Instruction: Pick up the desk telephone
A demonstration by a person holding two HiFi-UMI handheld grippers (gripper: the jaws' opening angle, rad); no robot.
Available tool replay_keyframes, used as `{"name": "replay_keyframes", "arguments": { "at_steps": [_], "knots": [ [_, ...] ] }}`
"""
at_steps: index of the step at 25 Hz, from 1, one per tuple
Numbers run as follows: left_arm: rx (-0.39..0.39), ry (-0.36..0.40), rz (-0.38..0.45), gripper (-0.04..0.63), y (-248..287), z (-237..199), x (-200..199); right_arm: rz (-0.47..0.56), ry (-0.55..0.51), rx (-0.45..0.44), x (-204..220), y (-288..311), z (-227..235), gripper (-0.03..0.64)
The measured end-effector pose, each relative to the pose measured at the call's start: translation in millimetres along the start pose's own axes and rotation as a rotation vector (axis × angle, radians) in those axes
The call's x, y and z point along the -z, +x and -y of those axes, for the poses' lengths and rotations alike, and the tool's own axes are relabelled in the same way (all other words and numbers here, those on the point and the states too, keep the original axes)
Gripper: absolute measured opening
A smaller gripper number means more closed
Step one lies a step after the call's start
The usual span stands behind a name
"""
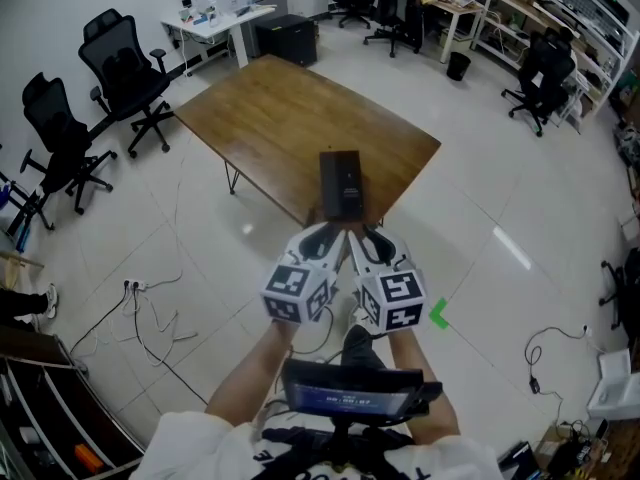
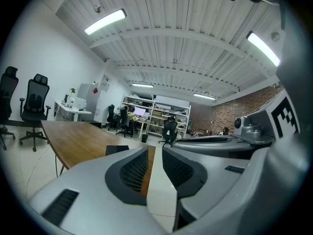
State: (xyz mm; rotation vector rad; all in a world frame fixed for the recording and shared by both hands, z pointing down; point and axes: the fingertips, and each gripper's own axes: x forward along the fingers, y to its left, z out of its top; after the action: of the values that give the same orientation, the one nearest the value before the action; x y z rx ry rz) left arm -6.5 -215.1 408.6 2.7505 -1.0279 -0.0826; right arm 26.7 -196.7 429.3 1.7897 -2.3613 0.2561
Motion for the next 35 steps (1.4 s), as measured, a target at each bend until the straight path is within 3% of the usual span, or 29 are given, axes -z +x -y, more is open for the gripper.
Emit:
{"name": "replay_keyframes", "arguments": {
  "at_steps": [4,9,16,18,25,31,33,35],
  "knots": [
    [0.001,0.001,-0.023,0.105,12,-10,5,-0.009,0.007,-0.005,3,13,8,0.101],
    [-0.005,-0.002,-0.057,0.157,33,-25,11,-0.032,0.021,-0.021,9,31,27,0.15],
    [-0.022,-0.011,-0.115,0.169,57,-53,29,-0.061,0.061,-0.079,20,61,51,0.15],
    [-0.02,-0.026,-0.14,0.207,63,-63,40,-0.075,0.079,-0.095,27,69,61,0.15],
    [-0.039,-0.068,-0.186,0.207,83,-101,66,-0.132,0.079,-0.157,48,100,85,0.15],
    [-0.034,-0.135,-0.258,0.207,108,-127,92,-0.172,0.152,-0.208,65,122,103,0.15],
    [-0.032,-0.18,-0.272,0.262,114,-136,101,-0.19,0.196,-0.23,73,129,107,0.195],
    [-0.04,-0.204,-0.286,0.267,119,-145,110,-0.202,0.239,-0.251,79,137,112,0.196]
  ]
}}
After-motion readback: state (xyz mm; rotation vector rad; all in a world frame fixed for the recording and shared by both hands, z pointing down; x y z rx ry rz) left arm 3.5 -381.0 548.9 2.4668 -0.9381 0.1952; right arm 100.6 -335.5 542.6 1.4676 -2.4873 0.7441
